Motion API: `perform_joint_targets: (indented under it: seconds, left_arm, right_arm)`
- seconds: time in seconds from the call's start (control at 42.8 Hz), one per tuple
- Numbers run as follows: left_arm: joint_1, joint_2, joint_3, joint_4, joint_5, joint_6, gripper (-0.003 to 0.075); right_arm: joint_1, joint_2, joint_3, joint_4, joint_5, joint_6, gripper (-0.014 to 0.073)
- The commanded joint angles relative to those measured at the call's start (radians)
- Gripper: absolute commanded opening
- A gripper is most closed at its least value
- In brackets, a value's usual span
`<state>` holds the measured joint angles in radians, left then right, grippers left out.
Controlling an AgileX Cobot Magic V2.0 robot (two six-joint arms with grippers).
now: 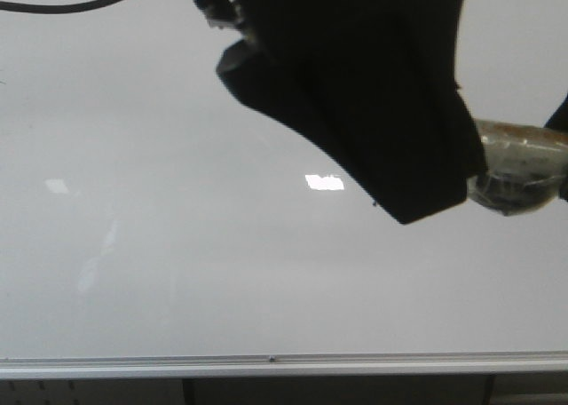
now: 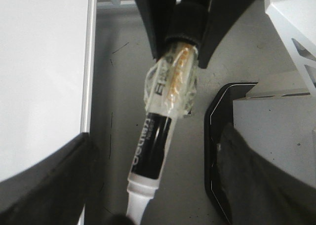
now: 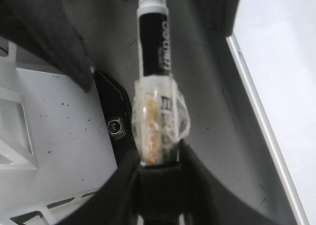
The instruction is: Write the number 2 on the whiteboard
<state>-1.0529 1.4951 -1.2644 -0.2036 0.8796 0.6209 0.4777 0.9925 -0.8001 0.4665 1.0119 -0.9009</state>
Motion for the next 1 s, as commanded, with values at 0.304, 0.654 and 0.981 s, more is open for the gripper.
perform_joint_targets:
  seconds: [0.304,0.654,0.981]
  left_arm:
    - [-0.004,0.001,-0.033,-0.029,-0.046,0.000,0.0460]
    - [-0.004,-0.010,-0.033,-0.029,-0.048,0.000,0.0103]
    - [-0.004,-0.010,-0.033,-0.029,-0.044,-0.001,0.0008]
  right_arm:
    - [0.002,-0.016,-0.034,0.047,-0.028,-0.011,-0.0069]
    - [0.002,-0.016,-0.034,0.047,-0.028,-0.011,-0.0066]
    - [-0.002,-0.016,-0.034,0.047,-0.035,-0.008,0.0420]
